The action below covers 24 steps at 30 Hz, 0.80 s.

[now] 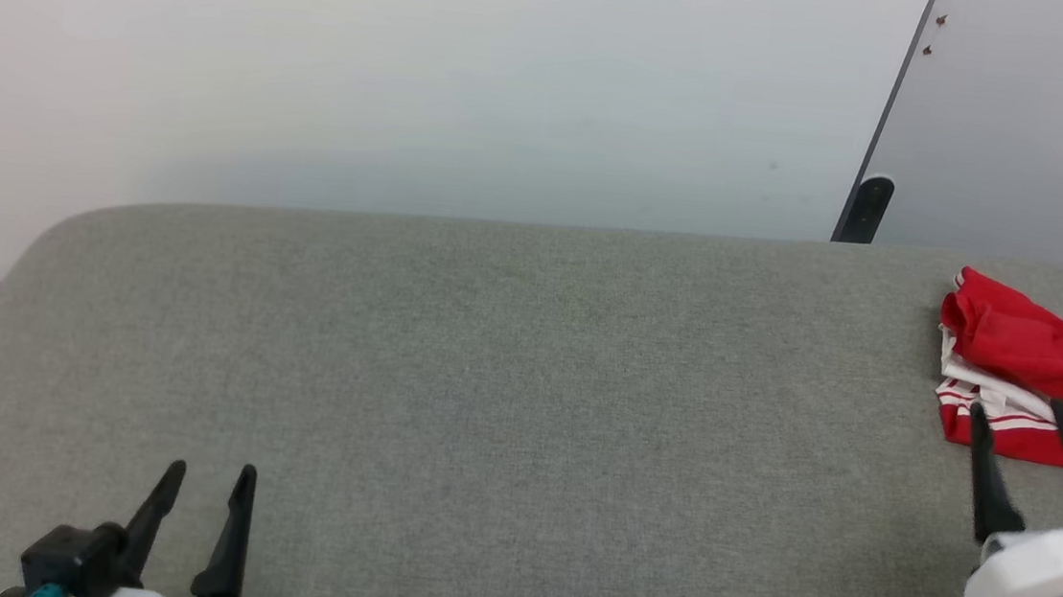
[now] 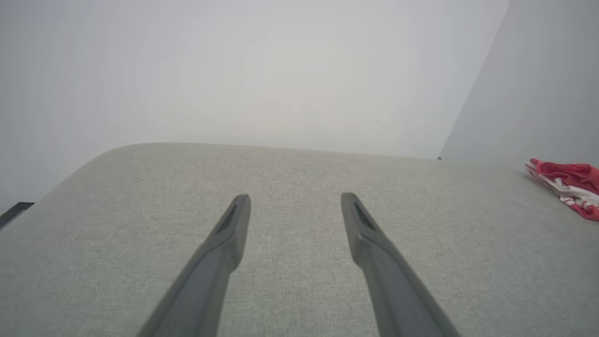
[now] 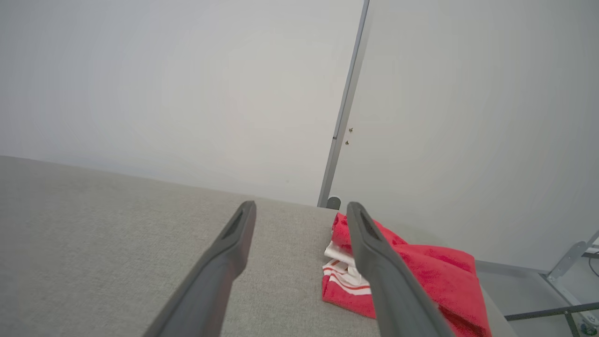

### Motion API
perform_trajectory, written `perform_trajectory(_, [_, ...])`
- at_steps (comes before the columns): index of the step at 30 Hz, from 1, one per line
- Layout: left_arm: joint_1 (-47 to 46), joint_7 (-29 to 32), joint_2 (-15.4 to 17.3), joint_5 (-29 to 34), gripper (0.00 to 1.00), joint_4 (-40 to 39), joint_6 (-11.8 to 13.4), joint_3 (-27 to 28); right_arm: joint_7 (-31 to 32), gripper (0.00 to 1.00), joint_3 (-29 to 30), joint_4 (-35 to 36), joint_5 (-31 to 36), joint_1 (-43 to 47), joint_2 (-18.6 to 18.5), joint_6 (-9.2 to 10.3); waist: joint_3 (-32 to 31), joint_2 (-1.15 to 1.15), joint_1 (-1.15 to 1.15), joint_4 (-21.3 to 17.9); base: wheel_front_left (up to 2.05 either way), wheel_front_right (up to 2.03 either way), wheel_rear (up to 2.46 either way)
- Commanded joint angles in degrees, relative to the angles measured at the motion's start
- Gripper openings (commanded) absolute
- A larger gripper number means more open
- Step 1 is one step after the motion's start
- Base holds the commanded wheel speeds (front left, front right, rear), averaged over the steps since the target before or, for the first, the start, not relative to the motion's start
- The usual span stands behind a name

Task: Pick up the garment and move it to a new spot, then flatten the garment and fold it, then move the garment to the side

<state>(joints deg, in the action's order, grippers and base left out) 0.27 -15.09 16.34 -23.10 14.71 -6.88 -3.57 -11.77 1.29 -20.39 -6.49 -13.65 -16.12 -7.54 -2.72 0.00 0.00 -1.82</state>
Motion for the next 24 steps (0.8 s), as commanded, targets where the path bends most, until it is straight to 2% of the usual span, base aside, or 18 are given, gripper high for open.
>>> perform_trajectory(1, [1.0, 0.0, -0.2, 1.0, 1.00, -0.7, 0.2, 0.7, -0.7, 1.00, 0.5, 0.6, 0.2, 1.7, 1.1, 0.12, -0.6, 0.00, 0.00, -0.2, 0.00, 0.00, 0.00])
perform_trajectory(13, [4.6, 0.0, -2.3, 3.8, 1.00, -3.9, -0.4, 5.3, -1.7, 1.00, 3.2, 4.4, 1.5, 8.5, 6.5, 0.12, -1.2, 0.00, 0.00, 0.4, 0.00, 0.00, 0.00])
perform_trajectory(24, [4.5, 0.0, -2.9, 5.0, 1.00, -4.9, -0.6, 6.1, -1.4, 1.00, 4.6, 5.1, 2.0, 11.0, 7.4, 0.12, -0.8, 0.00, 0.00, 0.5, 0.00, 0.00, 0.00])
